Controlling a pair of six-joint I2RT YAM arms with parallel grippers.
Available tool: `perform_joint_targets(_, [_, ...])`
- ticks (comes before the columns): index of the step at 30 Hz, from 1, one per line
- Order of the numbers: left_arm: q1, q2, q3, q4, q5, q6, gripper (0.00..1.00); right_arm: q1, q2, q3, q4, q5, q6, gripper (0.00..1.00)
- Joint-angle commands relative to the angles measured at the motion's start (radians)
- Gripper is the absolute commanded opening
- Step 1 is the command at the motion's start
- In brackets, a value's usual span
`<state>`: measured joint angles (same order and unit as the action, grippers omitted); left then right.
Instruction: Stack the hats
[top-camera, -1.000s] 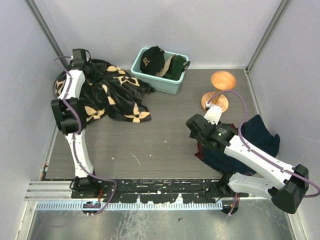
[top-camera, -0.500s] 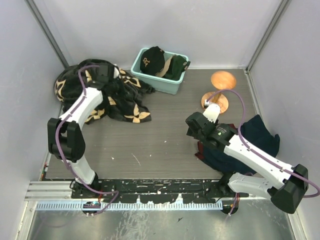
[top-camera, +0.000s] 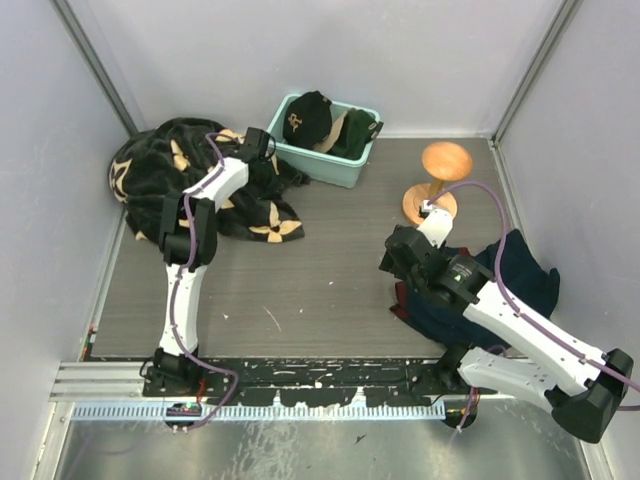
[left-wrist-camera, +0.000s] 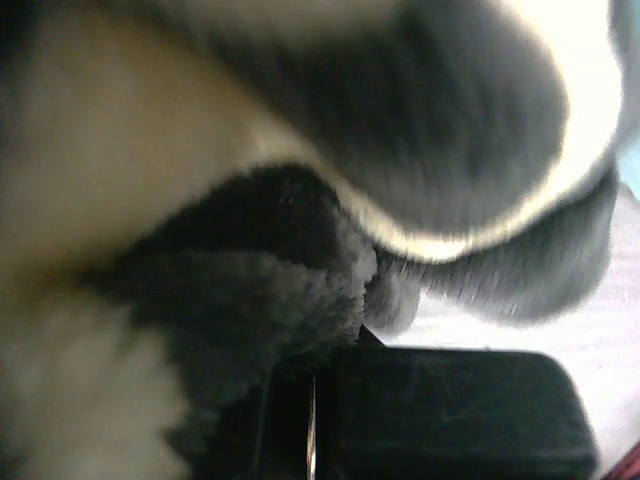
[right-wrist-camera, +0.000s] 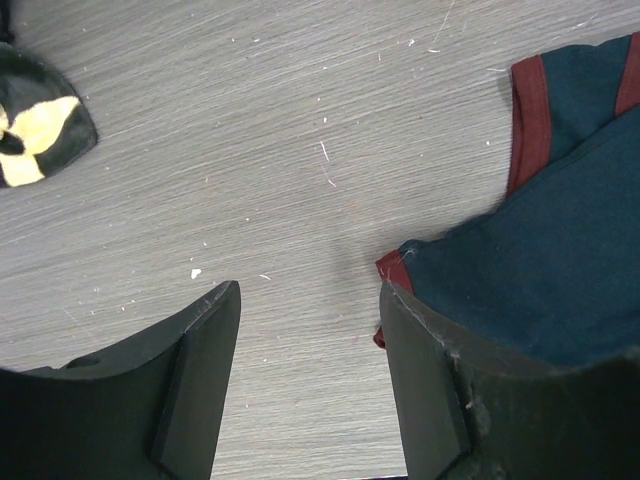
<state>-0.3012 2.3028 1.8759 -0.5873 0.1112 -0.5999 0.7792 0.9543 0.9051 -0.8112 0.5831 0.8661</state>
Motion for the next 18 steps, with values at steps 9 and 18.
perform_joint_targets(9, [0.369, 0.376, 0.620, -0.334, -0.246, 0.056, 0.01, -0.010, -0.093, 0.008, -0.104, 0.080, 0.028, 0.64])
perform_joint_targets(18, [0.471, 0.385, 0.734, -0.197, -0.167, 0.060, 0.01, -0.011, -0.015, 0.058, -0.092, 0.066, 0.021, 0.64])
